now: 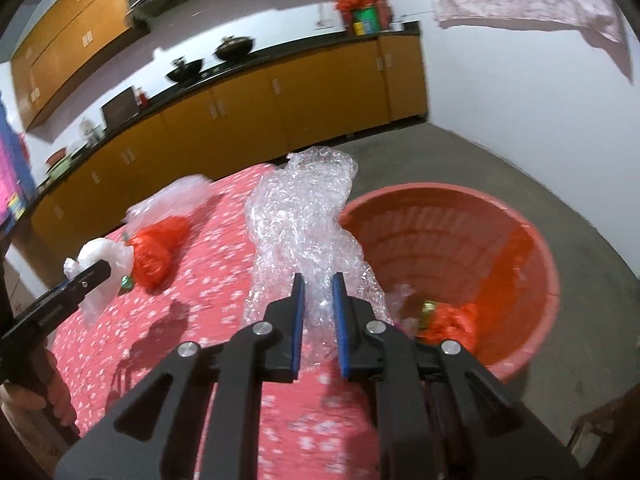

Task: Collect trash
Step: 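Carry the clear bag and bubble wrap over the orange basket with both tools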

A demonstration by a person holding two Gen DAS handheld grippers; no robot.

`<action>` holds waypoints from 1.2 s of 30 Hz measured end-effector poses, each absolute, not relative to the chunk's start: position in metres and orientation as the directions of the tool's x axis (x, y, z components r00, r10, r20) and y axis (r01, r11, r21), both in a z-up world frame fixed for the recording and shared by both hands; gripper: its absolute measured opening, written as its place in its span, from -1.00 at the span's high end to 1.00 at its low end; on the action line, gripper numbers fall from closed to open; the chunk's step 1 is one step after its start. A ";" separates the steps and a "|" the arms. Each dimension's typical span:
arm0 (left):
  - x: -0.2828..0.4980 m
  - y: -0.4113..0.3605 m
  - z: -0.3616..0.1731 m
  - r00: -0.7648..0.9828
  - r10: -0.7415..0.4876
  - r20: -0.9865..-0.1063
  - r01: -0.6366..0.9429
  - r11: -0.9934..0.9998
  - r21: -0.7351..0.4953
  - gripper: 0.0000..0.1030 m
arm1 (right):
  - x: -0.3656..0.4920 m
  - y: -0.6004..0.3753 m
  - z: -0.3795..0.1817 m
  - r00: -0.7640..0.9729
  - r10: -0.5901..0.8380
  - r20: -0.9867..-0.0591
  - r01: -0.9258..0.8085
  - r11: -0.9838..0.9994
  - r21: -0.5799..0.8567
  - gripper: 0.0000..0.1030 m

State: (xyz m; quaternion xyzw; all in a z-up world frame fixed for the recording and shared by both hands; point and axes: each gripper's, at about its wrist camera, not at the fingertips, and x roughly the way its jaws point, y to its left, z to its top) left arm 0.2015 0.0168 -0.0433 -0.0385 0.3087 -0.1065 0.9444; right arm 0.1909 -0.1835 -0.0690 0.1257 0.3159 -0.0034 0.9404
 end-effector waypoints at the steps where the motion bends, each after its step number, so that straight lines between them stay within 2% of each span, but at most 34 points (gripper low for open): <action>1: 0.204 0.010 -0.042 0.784 -0.238 -0.573 0.192 0.971 -0.141 0.09 | 0.188 -0.191 -0.069 0.803 0.057 -0.593 0.105 0.966 0.235 0.71; 16: 0.225 -0.098 -0.032 0.712 -0.421 -0.562 0.392 0.902 -0.180 0.09 | 0.167 -0.264 -0.070 0.815 -0.094 -0.571 0.268 0.936 0.229 0.71; 36: 0.248 -0.178 -0.057 0.621 -0.485 -0.615 0.498 0.851 -0.168 0.09 | 0.185 -0.299 -0.087 0.805 -0.137 -0.577 0.338 0.905 0.258 0.71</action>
